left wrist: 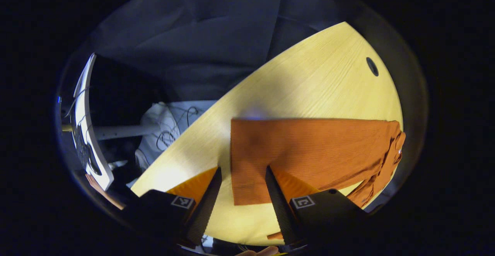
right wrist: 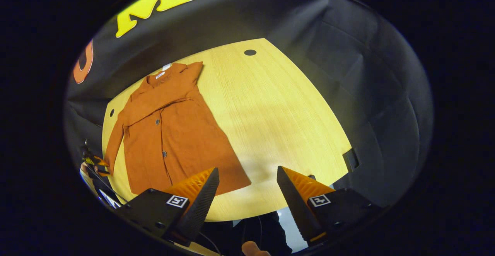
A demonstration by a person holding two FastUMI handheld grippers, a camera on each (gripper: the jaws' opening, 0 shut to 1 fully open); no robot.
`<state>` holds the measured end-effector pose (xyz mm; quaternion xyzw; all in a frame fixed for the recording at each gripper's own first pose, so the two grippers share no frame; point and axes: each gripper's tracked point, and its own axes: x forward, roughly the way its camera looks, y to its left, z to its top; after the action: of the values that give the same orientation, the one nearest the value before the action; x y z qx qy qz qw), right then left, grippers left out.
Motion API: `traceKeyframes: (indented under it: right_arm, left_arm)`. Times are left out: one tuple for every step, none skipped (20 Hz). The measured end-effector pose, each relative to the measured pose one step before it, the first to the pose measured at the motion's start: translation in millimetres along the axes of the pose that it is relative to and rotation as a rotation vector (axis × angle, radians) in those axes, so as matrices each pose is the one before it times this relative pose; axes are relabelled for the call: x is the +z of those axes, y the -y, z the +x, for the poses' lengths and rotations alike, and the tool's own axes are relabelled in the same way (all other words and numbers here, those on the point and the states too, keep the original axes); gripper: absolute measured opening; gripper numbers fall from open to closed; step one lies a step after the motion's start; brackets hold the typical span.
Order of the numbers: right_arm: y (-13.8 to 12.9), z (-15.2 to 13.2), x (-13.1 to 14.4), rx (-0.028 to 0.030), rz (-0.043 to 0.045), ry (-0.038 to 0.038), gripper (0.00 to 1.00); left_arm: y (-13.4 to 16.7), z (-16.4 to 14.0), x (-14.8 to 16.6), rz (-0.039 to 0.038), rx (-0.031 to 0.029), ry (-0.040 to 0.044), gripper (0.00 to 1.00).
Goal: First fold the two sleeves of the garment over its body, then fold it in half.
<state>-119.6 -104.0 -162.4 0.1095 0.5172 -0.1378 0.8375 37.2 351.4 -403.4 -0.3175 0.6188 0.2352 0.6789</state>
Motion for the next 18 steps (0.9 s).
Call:
traceKeyframes:
  right_arm:
    - [-1.88, -2.31, 0.6, 0.00188, -0.0008, 0.00847, 0.98]
    - [-0.06, -1.3, 0.06, 0.0096, 0.00572, 0.00349, 0.97]
    - [-0.04, -1.7, -0.18, 0.011, 0.0079, -0.00153, 0.97]
    - [2.73, -0.59, -1.63, 0.00789, -0.00058, -0.00937, 0.97]
    - [0.88, 1.07, 0.35, 0.00578, -0.00573, -0.00696, 0.97]
    - [-1.03, 3.47, -0.42, 0.00569, -0.0049, -0.00172, 0.97]
    - [-2.41, -0.39, 1.32, 0.01573, -0.00099, -0.00005, 0.97]
    - [-1.45, -1.06, -1.48, 0.02195, 0.00711, -0.00619, 0.97]
    - [-0.44, 0.38, -0.84, 0.01798, 0.01116, -0.0083, 0.98]
    - [1.31, 0.78, 0.18, 0.01226, 0.00658, -0.00493, 0.98]
    - [-0.3, 1.69, -0.68, 0.00814, 0.0001, -0.00307, 0.96]
    - [0.55, 0.15, 1.47, 0.00786, 0.00222, 0.00658, 0.96]
    - [0.36, 1.55, 1.95, 0.00888, 0.0061, 0.00278, 0.97]
    - [2.49, 1.16, 0.05, 0.00601, 0.00991, -0.00573, 0.97]
    - [6.61, 2.92, -1.36, -0.0013, 0.01253, -0.00502, 0.97]
    - [5.16, 2.38, -0.24, -0.00536, 0.01026, -0.0025, 0.97]
    - [4.82, 1.51, -0.45, -0.00777, 0.00419, -0.00359, 0.97]
    - [4.47, 1.39, -1.33, -0.00865, 0.00093, -0.00478, 0.97]
  left_arm:
    - [0.04, -1.13, 1.53, 0.00145, -0.00102, 0.00183, 0.77]
    - [-1.24, -0.5, 0.44, 0.00699, -0.00392, -0.00654, 0.77]
    - [0.1, 0.62, -0.69, 0.00301, -0.0016, -0.00827, 0.77]
    - [-0.18, -0.59, 0.25, 0.00502, -0.00218, -0.00685, 0.78]
    - [0.54, -1.49, -0.38, 0.00259, 0.00043, -0.01068, 0.78]
    - [0.1, 1.02, -0.06, 0.0043, 0.0003, -0.00462, 0.78]
    - [0.08, -1.08, 0.58, 0.00121, 0.00201, -0.00027, 0.78]
    - [0.23, 0.85, -0.16, 0.00095, 0.00069, -0.00087, 0.78]
    - [0.4, -0.49, 0.1, 0.00181, 0.0011, 0.00018, 0.78]
    - [0.21, 0.41, 0.06, 0.00444, 0.00104, -0.00169, 0.78]
    - [0.55, 0.17, -0.36, -0.00672, -0.00111, 0.00086, 0.78]
    - [1.27, -0.14, -0.87, -0.00227, -0.00026, -0.00401, 0.82]
    - [0.31, 0.24, -0.12, 0.00423, -0.00198, -0.001, 0.83]
    - [1.25, -0.9, -2.48, -0.00459, -0.00737, -0.01267, 0.76]
    - [2.92, 2.0, -2.74, -0.0109, -0.00532, -0.00864, 0.73]
    - [1.28, -0.11, -2.45, -0.0062, -0.00696, -0.00338, 0.5]
    - [2.34, 0.76, -0.02, -0.00271, -0.0069, 0.00335, 0.43]
    - [2.27, -0.72, -0.48, -0.00287, -0.01537, 0.00381, 0.36]
